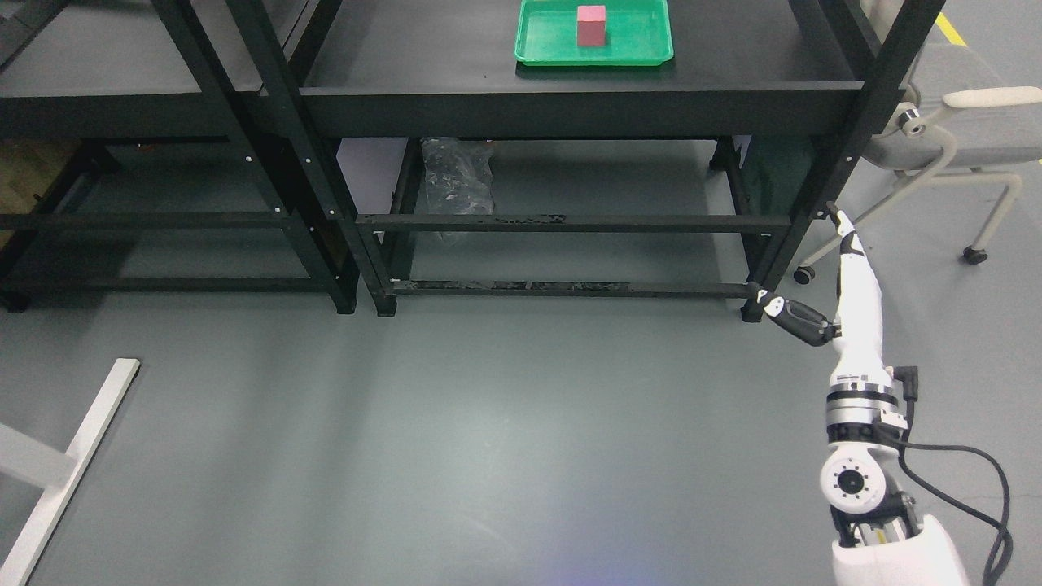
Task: Pick pink block from left shelf to tray
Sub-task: 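Raise the right hand and approach the green tray on the shelf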
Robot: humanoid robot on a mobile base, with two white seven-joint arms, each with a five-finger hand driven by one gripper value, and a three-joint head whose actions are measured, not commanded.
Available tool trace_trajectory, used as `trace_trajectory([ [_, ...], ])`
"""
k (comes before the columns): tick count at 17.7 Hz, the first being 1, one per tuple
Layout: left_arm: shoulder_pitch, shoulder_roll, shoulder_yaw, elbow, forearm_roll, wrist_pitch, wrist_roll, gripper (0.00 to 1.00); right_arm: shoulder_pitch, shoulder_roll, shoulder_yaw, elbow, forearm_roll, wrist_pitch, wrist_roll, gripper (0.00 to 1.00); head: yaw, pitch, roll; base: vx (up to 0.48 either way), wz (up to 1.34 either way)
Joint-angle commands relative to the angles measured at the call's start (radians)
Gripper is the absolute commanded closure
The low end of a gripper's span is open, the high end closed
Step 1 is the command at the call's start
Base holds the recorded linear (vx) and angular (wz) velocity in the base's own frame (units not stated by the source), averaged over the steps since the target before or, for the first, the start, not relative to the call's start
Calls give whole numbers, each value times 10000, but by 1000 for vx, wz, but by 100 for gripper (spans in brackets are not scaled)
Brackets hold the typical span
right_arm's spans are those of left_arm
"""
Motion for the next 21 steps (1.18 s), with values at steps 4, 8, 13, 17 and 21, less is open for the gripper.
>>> trace_trajectory([
  [4, 0, 175, 0, -174, 0, -3, 3, 0, -107, -597, 467, -177, 5693, 688, -16, 0, 0, 0, 0, 104, -69],
  [8, 0, 175, 0, -174, 0, -3, 3, 0, -598, -123, 360, -177, 4621, -292, -765, 0, 0, 0, 0, 131, 28],
  [13, 0, 175, 0, -174, 0, -3, 3, 0, -1272, -136, 344, -177, 4618, -310, -1887, 0, 0, 0, 0, 152, 59],
  [17, 0, 175, 0, -174, 0, -3, 3, 0, -1611, -121, 329, -177, 4618, -310, -2072, 0, 0, 0, 0, 158, 76],
  [21, 0, 175, 0, -174, 0, -3, 3, 0, -1626, -45, 329, -177, 4573, -310, -2072, 0, 0, 0, 0, 187, 72],
])
